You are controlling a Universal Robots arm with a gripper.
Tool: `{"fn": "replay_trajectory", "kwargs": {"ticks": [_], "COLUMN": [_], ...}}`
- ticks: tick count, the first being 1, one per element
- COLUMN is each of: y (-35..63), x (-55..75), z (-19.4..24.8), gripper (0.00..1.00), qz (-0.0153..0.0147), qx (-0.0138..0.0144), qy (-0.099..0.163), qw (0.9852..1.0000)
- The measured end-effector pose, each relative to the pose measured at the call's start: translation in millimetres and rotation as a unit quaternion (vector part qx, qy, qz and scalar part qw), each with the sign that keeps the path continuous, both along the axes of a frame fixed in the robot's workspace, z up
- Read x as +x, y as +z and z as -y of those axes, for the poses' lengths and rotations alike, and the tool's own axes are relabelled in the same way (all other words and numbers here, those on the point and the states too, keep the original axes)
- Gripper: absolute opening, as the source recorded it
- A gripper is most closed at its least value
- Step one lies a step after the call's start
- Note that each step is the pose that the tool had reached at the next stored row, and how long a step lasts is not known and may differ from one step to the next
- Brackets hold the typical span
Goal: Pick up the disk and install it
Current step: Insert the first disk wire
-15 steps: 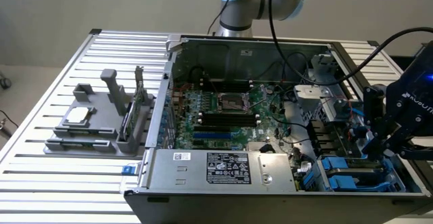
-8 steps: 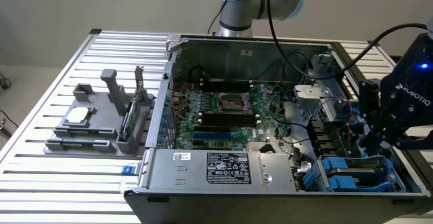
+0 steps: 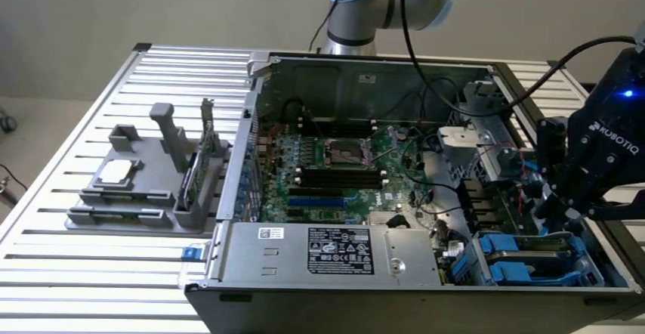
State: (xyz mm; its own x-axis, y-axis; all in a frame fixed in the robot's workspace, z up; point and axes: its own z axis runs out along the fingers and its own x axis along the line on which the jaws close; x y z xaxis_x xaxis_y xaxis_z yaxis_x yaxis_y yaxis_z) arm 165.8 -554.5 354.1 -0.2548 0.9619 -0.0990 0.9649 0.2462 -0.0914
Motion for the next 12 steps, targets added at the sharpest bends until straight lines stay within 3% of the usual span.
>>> {"fn": "replay_trajectory", "kwargs": {"ticks": [5,12], "y": [-1.6,-4.0], "x": [0.0,0.0], "z": [0.0,0.0], "gripper": [0.17,0.17], "qz": [0.0,0.0001], "qx": [-0.0001,-0.001], "qy": [-0.042,-0.099], "qw": [0.9991,0.9951]}}
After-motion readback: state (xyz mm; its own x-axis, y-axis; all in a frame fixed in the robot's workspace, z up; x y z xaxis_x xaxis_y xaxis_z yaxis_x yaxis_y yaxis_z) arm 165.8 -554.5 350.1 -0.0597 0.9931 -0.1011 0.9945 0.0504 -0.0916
